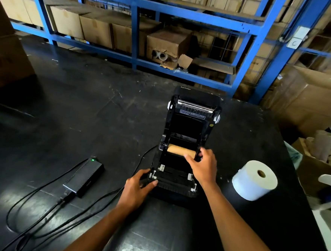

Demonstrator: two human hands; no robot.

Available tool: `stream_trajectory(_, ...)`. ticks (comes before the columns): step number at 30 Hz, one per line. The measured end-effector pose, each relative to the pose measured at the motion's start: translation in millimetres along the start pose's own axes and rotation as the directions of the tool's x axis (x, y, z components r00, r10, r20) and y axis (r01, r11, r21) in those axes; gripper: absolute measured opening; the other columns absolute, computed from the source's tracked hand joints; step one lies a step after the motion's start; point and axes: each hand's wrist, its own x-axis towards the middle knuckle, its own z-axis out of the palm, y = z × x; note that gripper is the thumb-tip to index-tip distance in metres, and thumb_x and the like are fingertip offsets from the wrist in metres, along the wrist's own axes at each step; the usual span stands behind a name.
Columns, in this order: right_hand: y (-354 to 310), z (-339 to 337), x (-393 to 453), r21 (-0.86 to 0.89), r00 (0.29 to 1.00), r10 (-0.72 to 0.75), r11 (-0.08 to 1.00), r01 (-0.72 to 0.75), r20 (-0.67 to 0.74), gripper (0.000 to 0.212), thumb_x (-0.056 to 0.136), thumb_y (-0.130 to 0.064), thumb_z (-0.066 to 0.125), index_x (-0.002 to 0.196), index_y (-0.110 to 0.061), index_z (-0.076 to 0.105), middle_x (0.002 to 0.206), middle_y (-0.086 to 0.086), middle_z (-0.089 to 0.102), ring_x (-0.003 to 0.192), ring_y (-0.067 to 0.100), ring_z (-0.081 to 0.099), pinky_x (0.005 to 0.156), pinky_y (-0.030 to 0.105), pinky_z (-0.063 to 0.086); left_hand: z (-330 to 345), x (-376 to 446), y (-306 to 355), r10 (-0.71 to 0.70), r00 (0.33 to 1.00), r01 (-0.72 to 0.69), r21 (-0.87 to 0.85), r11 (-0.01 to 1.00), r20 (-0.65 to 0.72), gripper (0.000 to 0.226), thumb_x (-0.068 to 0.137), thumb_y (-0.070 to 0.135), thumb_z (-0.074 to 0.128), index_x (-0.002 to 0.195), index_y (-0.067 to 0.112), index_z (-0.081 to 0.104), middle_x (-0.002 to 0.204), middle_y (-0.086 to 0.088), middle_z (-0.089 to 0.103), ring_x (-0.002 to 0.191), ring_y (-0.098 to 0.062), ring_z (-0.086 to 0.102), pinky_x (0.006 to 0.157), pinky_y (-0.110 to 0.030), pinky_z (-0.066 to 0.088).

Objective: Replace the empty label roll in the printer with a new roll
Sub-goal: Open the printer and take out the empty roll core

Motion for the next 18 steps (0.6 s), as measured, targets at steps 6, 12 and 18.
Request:
stream_trajectory(6, 7.0, -14.5, 25.2, -0.137, 0.976, -0.021, 0.989, 0.052, 0.217, 0.04, 0.074, -0.035, 0.078, 0.1, -0.009, 0.062, 0.075, -0.003, 0.05, 0.067, 0.017, 0.05, 0.051, 0.027, 0.032, -1.2, 1.9, 2.7, -0.005, 1.0, 0.004, 0.011, 1.0, 0.015, 0.039, 0.079, 0.027, 0.076, 0.115, 0.024, 0.061, 0.1, 0.021, 0.066, 0.093, 0.022, 0.058, 0.074, 0.001, 0.046)
stream_trajectory(12, 6.9, -26.1, 53.3, -0.253, 0.908, -0.151, 0.931, 0.264, 0.391, 0.036, 0.073, -0.032, 0.079, 0.098, -0.012, 0.063, 0.094, 0.006, 0.061, 0.089, 0.023, 0.058, 0.067, 0.029, 0.039, -10.8, 11.1, 10.7, -0.033, 0.996, 0.027, 0.076, 0.997, 0.08, 0.034, 0.077, 0.025, 0.078, 0.106, 0.026, 0.062, 0.093, 0.019, 0.067, 0.087, 0.02, 0.061, 0.074, -0.001, 0.048)
stream_trajectory(18, 21.7, -23.1, 49.2, -0.075, 0.927, -0.168, 0.976, 0.204, 0.336, 0.026, 0.071, -0.025, 0.081, 0.088, -0.011, 0.067, 0.087, 0.006, 0.066, 0.082, 0.022, 0.061, 0.073, 0.037, 0.049, -24.6, 31.4, 24.8, -0.002, 1.0, 0.003, 0.138, 0.99, -0.013, 0.041, 0.078, 0.035, 0.075, 0.114, 0.018, 0.064, 0.108, 0.004, 0.064, 0.099, -0.006, 0.059, 0.079, -0.01, 0.042)
